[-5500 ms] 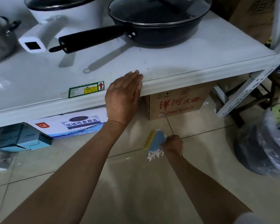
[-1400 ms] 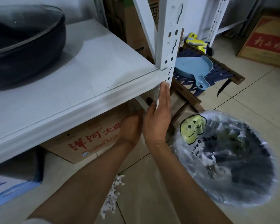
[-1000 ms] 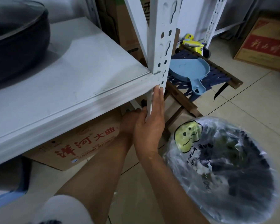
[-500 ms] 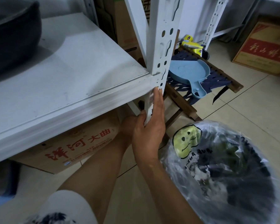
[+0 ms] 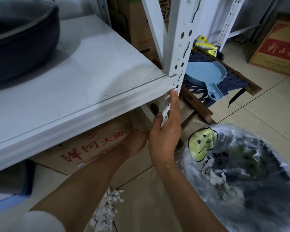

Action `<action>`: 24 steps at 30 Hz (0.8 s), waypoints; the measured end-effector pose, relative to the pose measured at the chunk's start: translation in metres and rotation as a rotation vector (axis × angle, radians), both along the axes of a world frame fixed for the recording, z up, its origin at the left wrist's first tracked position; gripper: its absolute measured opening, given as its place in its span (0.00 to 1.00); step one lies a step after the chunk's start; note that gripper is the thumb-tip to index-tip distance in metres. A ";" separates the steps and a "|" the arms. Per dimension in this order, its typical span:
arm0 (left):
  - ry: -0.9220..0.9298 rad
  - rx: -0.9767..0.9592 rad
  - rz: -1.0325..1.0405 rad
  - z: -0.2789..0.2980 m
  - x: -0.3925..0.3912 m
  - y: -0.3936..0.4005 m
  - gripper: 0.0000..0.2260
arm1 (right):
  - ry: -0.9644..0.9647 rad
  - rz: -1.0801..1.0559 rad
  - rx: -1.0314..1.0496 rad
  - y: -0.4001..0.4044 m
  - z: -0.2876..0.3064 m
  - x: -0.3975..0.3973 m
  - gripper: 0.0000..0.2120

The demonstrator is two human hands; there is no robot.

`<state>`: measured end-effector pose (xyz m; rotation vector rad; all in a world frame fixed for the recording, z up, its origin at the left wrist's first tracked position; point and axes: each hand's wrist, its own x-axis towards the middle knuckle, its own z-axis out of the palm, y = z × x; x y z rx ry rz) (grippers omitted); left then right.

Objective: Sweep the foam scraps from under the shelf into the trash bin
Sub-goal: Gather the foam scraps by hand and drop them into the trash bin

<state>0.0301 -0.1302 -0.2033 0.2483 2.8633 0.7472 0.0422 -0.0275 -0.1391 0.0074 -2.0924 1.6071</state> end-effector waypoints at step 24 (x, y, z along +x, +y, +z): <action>0.203 -0.128 -0.420 -0.022 0.127 -0.065 0.14 | -0.015 0.013 -0.025 -0.004 0.004 0.004 0.29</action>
